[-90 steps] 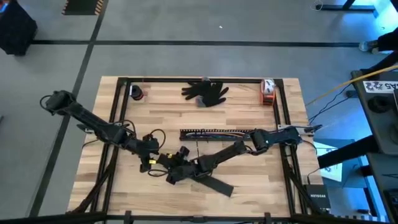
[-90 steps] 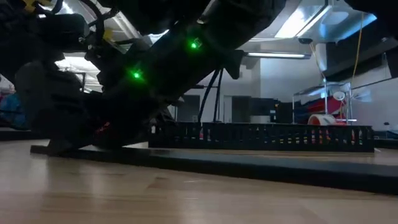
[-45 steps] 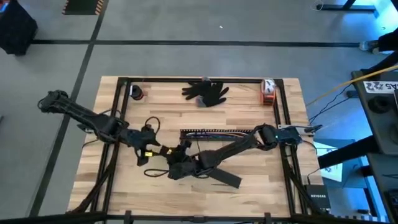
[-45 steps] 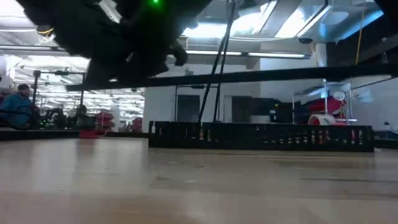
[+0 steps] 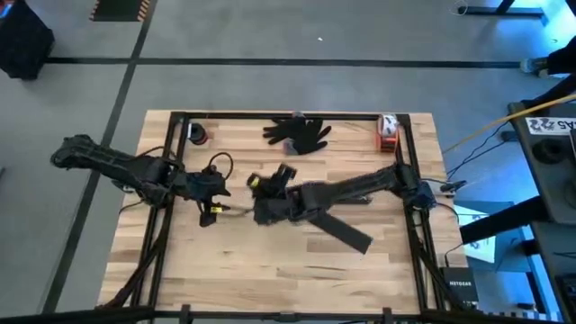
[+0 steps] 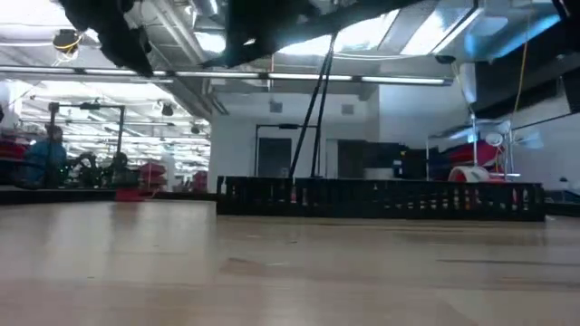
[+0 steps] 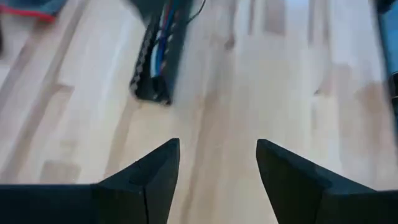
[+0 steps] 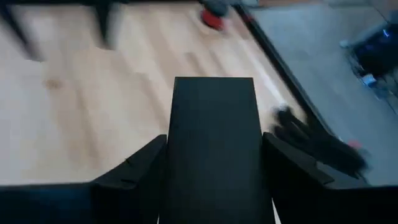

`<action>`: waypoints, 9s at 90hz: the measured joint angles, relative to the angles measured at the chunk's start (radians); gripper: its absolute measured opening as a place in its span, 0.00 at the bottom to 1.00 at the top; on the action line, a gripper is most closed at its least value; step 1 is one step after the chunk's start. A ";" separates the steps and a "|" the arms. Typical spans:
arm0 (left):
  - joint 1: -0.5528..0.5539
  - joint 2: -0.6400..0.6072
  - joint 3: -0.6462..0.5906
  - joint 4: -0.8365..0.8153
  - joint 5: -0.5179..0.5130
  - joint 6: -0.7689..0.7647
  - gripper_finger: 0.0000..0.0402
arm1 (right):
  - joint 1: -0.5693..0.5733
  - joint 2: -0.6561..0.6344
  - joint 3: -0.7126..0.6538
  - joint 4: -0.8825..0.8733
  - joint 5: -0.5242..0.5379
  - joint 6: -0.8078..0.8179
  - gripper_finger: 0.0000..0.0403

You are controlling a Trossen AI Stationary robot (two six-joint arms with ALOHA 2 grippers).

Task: Ziptie cables
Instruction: Close the cable duct

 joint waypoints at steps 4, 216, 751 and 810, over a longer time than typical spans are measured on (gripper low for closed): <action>0.009 0.003 -0.009 0.006 0.000 0.017 0.52 | -0.017 -0.017 -0.001 -0.040 -0.004 0.015 0.55; 0.001 0.230 0.185 -0.168 0.024 -0.045 0.53 | -0.306 -0.563 -1.001 0.516 -0.470 -0.368 0.55; 0.086 1.075 0.286 0.993 0.218 0.250 0.65 | 0.249 -0.618 -1.223 0.696 -0.277 0.151 0.56; 0.087 1.091 0.285 1.102 0.198 0.247 0.53 | 0.303 -0.568 -1.223 0.728 -0.258 0.153 0.56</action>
